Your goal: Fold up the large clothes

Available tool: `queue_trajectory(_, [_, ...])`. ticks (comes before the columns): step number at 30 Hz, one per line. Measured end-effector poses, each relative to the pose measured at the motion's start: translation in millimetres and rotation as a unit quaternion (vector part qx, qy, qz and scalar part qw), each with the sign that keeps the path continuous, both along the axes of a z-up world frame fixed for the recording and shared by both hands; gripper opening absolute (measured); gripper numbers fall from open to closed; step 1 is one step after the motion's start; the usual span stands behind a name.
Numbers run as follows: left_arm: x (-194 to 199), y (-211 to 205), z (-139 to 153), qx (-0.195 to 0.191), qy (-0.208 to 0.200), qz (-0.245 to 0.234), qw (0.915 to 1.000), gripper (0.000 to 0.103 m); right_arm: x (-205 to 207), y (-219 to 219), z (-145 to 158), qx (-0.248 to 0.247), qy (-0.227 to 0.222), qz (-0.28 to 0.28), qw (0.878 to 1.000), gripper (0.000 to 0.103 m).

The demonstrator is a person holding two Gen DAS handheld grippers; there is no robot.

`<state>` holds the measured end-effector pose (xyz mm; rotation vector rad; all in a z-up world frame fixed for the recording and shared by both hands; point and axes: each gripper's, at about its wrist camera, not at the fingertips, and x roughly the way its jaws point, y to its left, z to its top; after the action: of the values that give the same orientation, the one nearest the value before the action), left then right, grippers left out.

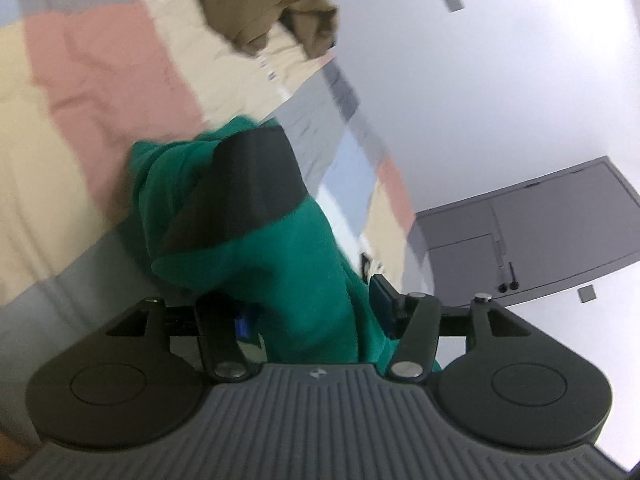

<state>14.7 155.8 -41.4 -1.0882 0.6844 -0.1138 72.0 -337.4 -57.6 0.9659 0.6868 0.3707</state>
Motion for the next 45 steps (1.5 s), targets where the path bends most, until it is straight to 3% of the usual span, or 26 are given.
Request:
queue_trajectory(5, [24,-4,18,0.028,-0.050,-0.008,0.9983,0.067,23,11,25,-0.061,-0.069,0.005,0.996,0.054])
queue_trajectory(13, [74,-7,28,0.112,-0.105,-0.002,0.9881,0.067,98,22,13,-0.120,-0.085,-0.002,0.989,0.054])
queue_trajectory(20, [130,-9,16,0.177,-0.090,-0.010,0.9801,0.068,151,41,7,-0.193,-0.097,-0.008,0.976,0.057])
queue_trajectory(25, [171,-21,-2,0.254,-0.068,-0.024,0.9646,0.068,185,57,-10,-0.246,-0.096,-0.007,0.964,0.056])
queue_trajectory(30, [212,-24,-39,0.272,-0.038,-0.048,0.9602,0.068,214,77,-31,-0.305,-0.110,0.007,0.946,0.060])
queue_trajectory(34, [236,-22,-63,0.269,-0.024,-0.054,0.9614,0.068,240,83,-54,-0.313,-0.109,0.014,0.943,0.061])
queue_trajectory(38, [248,-23,-67,0.273,-0.023,-0.054,0.9603,0.068,259,89,-68,-0.334,-0.115,0.017,0.936,0.061])
queue_trajectory(41, [246,-25,-63,0.276,-0.023,-0.051,0.9597,0.068,265,88,-71,-0.329,-0.114,0.014,0.937,0.061])
queue_trajectory(45, [231,-22,-54,0.257,-0.030,-0.044,0.9649,0.069,257,86,-67,-0.321,-0.118,0.010,0.940,0.061])
